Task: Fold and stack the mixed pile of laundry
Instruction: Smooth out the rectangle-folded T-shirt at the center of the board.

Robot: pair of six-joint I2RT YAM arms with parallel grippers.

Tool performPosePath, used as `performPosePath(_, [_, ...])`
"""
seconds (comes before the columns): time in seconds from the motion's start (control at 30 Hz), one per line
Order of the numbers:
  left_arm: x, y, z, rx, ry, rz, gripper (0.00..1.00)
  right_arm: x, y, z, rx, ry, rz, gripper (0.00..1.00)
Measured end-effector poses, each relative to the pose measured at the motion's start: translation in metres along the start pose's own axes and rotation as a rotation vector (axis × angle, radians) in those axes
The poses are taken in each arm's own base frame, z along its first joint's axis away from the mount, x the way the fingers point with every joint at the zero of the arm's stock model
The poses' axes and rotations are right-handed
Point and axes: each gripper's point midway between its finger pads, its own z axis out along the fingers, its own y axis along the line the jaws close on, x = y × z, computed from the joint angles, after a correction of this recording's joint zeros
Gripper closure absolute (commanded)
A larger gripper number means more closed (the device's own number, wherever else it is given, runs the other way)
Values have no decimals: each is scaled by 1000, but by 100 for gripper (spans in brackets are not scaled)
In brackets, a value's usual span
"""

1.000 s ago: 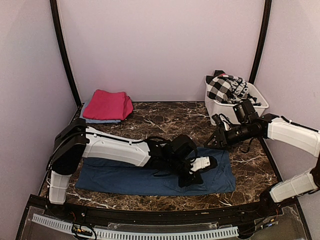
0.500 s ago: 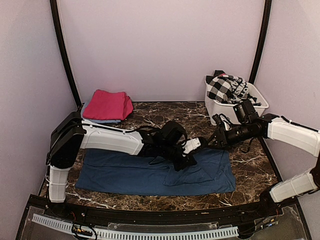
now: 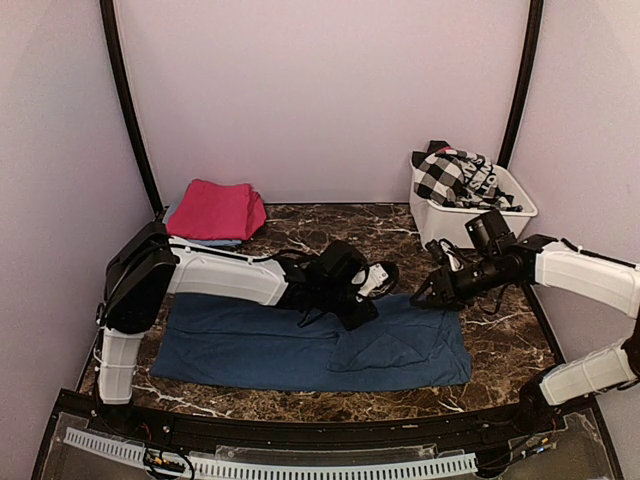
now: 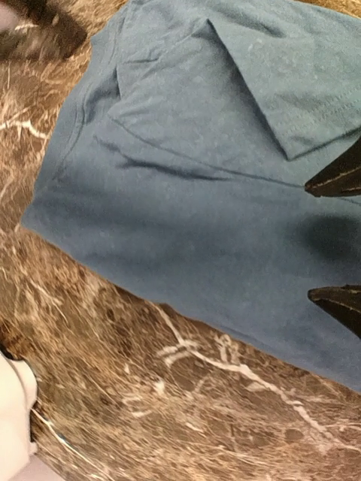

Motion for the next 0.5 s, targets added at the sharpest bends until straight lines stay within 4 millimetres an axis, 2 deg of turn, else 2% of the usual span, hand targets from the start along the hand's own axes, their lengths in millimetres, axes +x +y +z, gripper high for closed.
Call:
performPosePath(0.1, [9, 23, -7, -59, 20, -96, 60, 11, 7, 7, 5, 28, -13, 57])
performPosePath(0.3, [18, 76, -48, -175, 12, -323, 67, 48, 26, 35, 19, 150, -65, 63])
performPosePath(0.4, [19, 96, -66, -226, -4, -419, 72, 60, 27, 51, 35, 201, -58, 64])
performPosePath(0.5, [32, 106, -75, -254, 6, -498, 79, 67, 20, 66, 53, 235, -32, 64])
